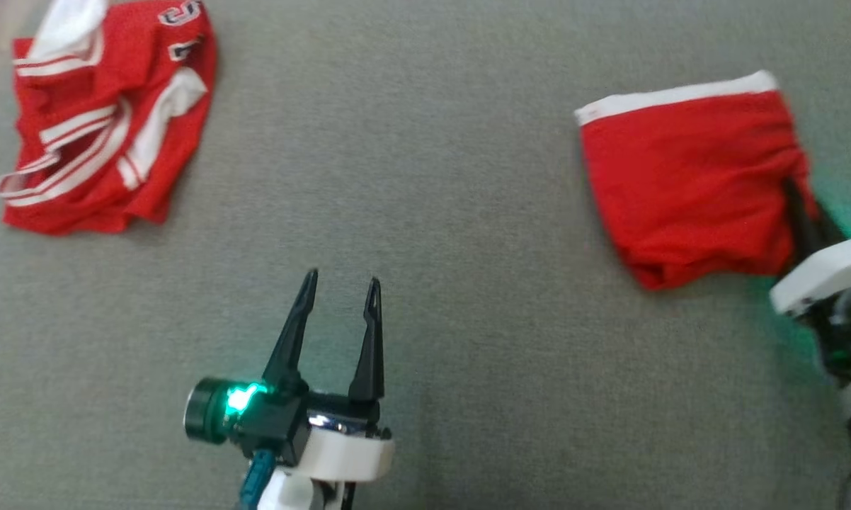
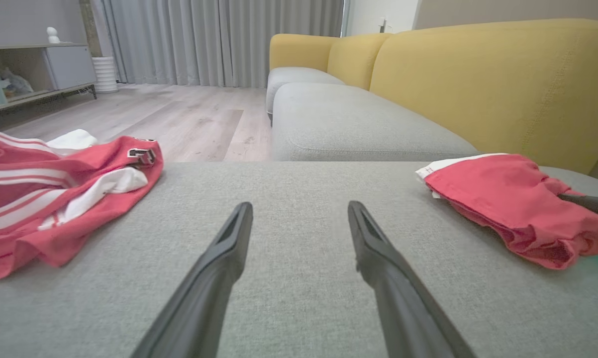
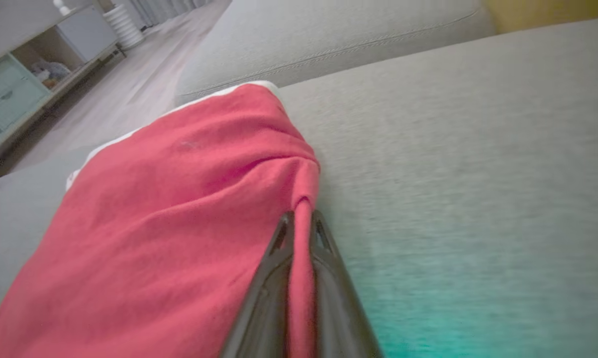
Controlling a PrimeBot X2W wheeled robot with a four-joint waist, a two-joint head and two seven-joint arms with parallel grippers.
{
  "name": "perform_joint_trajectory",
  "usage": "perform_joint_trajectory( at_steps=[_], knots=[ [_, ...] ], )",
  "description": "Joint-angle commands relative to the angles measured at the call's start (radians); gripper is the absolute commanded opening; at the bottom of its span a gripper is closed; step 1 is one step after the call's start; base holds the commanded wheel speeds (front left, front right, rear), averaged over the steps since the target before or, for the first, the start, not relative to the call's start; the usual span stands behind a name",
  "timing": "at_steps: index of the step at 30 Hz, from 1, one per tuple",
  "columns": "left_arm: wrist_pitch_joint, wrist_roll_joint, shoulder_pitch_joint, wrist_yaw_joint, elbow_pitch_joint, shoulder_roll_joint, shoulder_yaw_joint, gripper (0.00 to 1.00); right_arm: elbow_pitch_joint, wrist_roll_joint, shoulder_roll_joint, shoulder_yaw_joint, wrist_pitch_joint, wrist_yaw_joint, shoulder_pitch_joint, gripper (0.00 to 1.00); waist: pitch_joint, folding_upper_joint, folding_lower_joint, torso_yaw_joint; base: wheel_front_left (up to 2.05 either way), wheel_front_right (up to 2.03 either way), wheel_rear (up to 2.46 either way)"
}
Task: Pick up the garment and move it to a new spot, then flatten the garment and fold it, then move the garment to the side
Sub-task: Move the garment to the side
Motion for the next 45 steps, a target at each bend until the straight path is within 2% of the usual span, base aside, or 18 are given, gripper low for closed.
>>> perform_joint_trajectory(
  at_steps=[1,8,14,19,20,21,22,26,28,29,32,35,38,41,45],
  knots=[
    [-0.005,0.010,-0.040,0.007,-0.037,0.000,0.021,1.00,-0.034,0.008,-0.043,0.013,-0.014,-0.001,-0.017,0.00,0.030,0.0000,0.0000,-0.027,0.00,0.00,0.00],
    [-0.005,0.011,-0.121,0.002,-0.054,0.000,-0.003,1.00,-0.079,0.012,-0.251,-0.050,0.018,-0.001,-0.023,0.00,0.166,0.0000,0.0000,-0.096,0.00,0.00,0.00],
    [-0.005,-0.002,-0.232,0.000,-0.070,0.000,-0.032,1.00,-0.083,-0.020,-0.391,-0.210,0.045,-0.001,0.002,0.00,0.295,0.0000,0.0000,-0.120,0.00,0.00,0.00],
    [-0.005,-0.045,-0.305,0.013,-0.088,0.000,-0.060,1.00,-0.083,-0.086,-0.458,-0.385,0.018,-0.001,0.017,0.00,0.366,0.0000,0.0000,-0.119,0.00,0.00,0.00],
    [-0.005,-0.053,-0.316,0.016,-0.089,0.000,-0.066,1.00,-0.081,-0.120,-0.464,-0.428,0.005,-0.001,0.014,0.16,0.375,0.0000,0.0000,-0.117,0.00,0.00,0.00],
    [-0.005,-0.060,-0.324,0.018,-0.089,0.000,-0.072,1.00,-0.078,-0.163,-0.467,-0.465,-0.008,-0.001,0.012,0.72,0.381,0.0000,0.0000,-0.114,0.00,0.00,0.00],
    [-0.005,-0.066,-0.331,0.020,-0.086,0.000,-0.078,1.00,-0.079,-0.213,-0.465,-0.500,-0.021,-0.001,0.008,1.00,0.384,0.0000,0.0000,-0.110,0.00,0.00,0.00],
    [-0.005,-0.093,-0.339,0.022,-0.070,0.000,-0.093,1.00,-0.118,-0.384,-0.390,-0.601,-0.040,-0.001,-0.006,1.00,0.361,0.0000,0.0000,-0.084,0.00,0.00,0.00],
    [-0.005,-0.103,-0.326,0.029,-0.064,0.000,-0.091,1.00,-0.182,-0.511,-0.304,-0.638,-0.072,-0.001,0.000,1.00,0.311,0.0000,0.0000,-0.059,0.00,0.00,0.00],
    [-0.005,-0.103,-0.326,0.029,-0.064,0.000,-0.091,1.00,-0.182,-0.511,-0.304,-0.638,-0.072,-0.001,0.000,1.00,0.311,0.0000,0.0000,-0.059,0.00,0.00,0.00],
    [-0.005,-0.106,-0.296,0.033,-0.051,0.000,-0.085,1.00,-0.229,-0.577,-0.179,-0.623,-0.106,-0.001,0.018,1.00,0.245,0.0000,0.0000,-0.033,0.00,0.00,0.00],
    [-0.005,-0.104,-0.257,0.031,-0.027,0.000,-0.074,1.00,-0.251,-0.591,-0.060,-0.547,-0.132,-0.001,0.043,1.00,0.167,0.0000,0.0000,-0.009,0.00,0.00,0.00],
    [-0.005,-0.096,-0.215,0.024,0.001,0.000,-0.058,1.00,-0.246,-0.557,0.027,-0.426,-0.171,-0.001,0.076,1.00,0.092,0.0000,0.0000,0.012,0.00,0.00,0.00],
    [-0.005,-0.088,-0.165,0.020,0.022,0.000,-0.031,1.00,-0.224,-0.489,0.085,-0.288,-0.202,-0.001,0.115,1.00,0.023,0.0000,0.0000,0.024,0.00,0.00,0.00],
    [-0.005,-0.087,-0.094,0.013,0.033,0.000,0.018,1.00,-0.225,-0.428,0.147,-0.174,-0.213,-0.001,0.159,1.00,-0.058,0.0000,0.0000,0.028,0.00,0.00,0.00]
  ],
)
